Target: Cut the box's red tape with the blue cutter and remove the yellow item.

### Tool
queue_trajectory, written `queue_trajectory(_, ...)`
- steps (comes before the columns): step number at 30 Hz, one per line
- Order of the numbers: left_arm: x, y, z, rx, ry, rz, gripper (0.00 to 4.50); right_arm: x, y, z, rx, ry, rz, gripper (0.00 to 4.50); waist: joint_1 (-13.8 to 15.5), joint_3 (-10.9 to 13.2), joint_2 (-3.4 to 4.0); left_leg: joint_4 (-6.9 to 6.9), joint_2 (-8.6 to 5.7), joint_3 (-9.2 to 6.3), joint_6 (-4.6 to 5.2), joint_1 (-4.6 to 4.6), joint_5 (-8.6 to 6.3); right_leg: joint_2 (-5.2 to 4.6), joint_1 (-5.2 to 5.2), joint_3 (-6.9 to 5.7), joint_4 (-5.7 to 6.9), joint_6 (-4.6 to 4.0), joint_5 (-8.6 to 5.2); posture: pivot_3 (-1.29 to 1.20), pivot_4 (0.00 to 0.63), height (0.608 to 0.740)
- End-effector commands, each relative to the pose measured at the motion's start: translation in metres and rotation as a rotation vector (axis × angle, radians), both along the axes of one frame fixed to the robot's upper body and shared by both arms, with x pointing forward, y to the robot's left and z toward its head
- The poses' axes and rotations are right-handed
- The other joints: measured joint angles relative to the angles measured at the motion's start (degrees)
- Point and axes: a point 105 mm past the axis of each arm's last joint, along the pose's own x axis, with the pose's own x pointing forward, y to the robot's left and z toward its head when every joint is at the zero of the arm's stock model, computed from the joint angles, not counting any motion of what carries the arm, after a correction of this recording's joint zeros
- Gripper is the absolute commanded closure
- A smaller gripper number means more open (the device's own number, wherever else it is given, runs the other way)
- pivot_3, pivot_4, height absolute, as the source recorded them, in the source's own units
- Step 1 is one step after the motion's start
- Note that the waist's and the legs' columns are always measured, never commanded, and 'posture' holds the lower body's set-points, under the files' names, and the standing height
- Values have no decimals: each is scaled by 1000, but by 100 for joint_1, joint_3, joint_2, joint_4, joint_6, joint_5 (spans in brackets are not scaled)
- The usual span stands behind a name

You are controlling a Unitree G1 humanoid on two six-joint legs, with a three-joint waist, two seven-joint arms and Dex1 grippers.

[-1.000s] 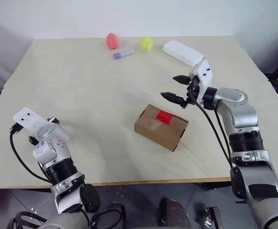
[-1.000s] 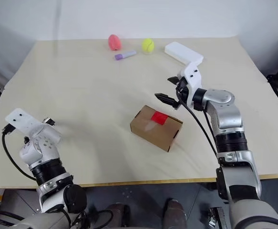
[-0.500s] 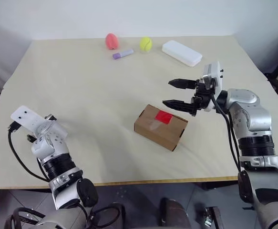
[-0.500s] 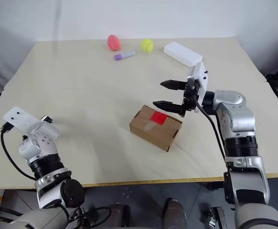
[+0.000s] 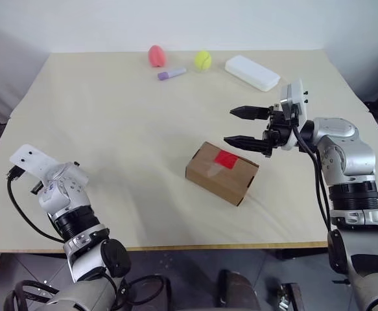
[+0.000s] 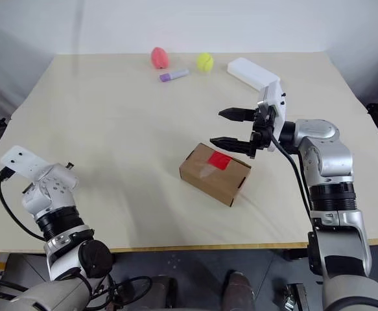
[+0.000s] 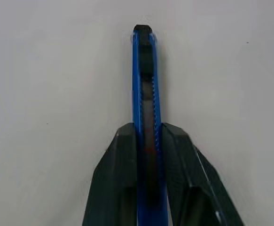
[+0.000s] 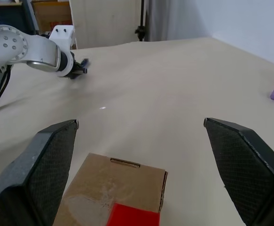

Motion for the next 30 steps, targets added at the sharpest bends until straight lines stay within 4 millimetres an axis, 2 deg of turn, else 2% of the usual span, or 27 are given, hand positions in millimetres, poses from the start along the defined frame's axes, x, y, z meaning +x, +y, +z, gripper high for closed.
queue_trajectory(1, 0, -4, -14, -30, 42, -34, 4078, -5, 4, 16, -11, -75, 15, 0, 13, 0, 0, 0, 0, 1, 0, 0, 0, 0, 0, 1, 0, 0, 0, 0, 150, 740)
queue_trajectory(7, -1, -3, -12, -16, 52, -58, 4078, -4, 6, 15, -18, -73, 13, 0, 21, 0, 0, 0, 0, 2, 0, 1, 0, 1, 0, 1, 0, 0, 0, 0, 150, 740)
queue_trajectory(11, 2, -10, -1, 51, 45, -153, 4078, -5, 6, 15, -20, -75, 12, 0, 25, 0, 0, 0, 0, 2, 0, 0, 0, 0, 0, 1, 0, 0, 0, 0, 150, 740)
queue_trajectory(14, 6, -31, 9, 85, 18, -366, 4078, -8, 4, 14, -26, -70, 14, 0, 37, 0, -1, -1, 0, 1, 0, -4, 0, 0, -3, 1, 0, 0, 0, 0, 150, 740)
queue_trajectory(17, 2, -49, 16, 134, 18, -573, 4078, -11, 4, 14, -26, -67, 16, 0, 36, 1, -1, -1, 0, 0, -1, -6, -1, 1, -3, 1, -2, 0, 0, 0, 150, 740)
queue_trajectory(20, -10, -67, 29, 247, 25, -837, 4078, -12, 4, 12, -26, -63, 16, 0, 9, 3, -4, -2, 3, 0, -3, -6, -2, 4, -5, 1, -2, 0, 0, 0, 150, 740)
queue_trajectory(24, -24, -94, 53, 378, -111, -1151, 4078, -14, 5, 10, -26, -56, 19, 0, -52, 3, -4, -5, 24, 4, -17, -7, -10, 25, -15, 4, -1, -5, -2, 0, 150, 740)
queue_trajectory(26, -36, -108, 54, 414, -112, -1317, 4078, -15, 7, 10, -21, -57, 21, 0, -92, 3, -3, -4, 41, 8, -25, -8, -15, 41, -16, 4, -4, -13, -2, 0, 150, 740)
queue_trajectory(30, -48, -121, 51, 463, -92, -1500, 4078, -18, 10, 9, -12, -61, 23, 0, -108, 3, -3, -4, 49, 13, -28, -6, -16, 50, -17, 4, -7, -19, -2, 0, 150, 740)
